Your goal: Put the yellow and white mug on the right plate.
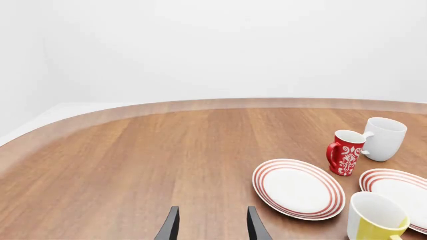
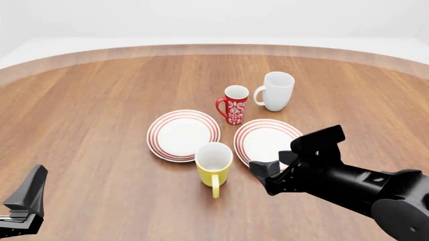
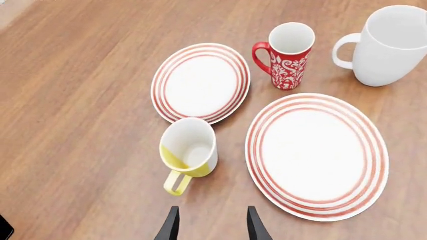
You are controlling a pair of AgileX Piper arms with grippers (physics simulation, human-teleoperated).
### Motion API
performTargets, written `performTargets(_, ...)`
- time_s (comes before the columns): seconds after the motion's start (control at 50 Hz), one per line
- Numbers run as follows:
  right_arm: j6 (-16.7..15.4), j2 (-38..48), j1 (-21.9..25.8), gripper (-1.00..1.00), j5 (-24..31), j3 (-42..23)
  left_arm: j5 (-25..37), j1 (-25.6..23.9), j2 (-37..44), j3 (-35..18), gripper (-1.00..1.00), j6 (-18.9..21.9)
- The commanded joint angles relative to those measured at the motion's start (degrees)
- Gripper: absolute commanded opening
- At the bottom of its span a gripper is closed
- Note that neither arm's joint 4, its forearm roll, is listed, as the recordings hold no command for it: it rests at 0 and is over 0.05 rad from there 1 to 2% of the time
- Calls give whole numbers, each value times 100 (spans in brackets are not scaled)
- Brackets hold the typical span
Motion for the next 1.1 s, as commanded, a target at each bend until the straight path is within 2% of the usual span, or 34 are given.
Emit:
performTargets(0.02,528,811,418,100,-620,-69,0,0,0,0,100,0)
performTargets(0.1,737,1057,529,100,-890,10,0,0,0,0,100,0)
performTargets(0.22,862,1269,638,100,-1055,-68,0,0,0,0,100,0)
performTargets(0.4,1384,2132,969,100,-1892,118,0,0,0,0,100,0)
performTargets(0.62,1482,2464,1023,100,-2181,18,0,0,0,0,100,0)
performTargets(0.9,1328,2555,915,100,-2230,-125,0,0,0,0,100,0)
performTargets(1.1,1562,2807,1003,100,-2431,-188,0,0,0,0,100,0)
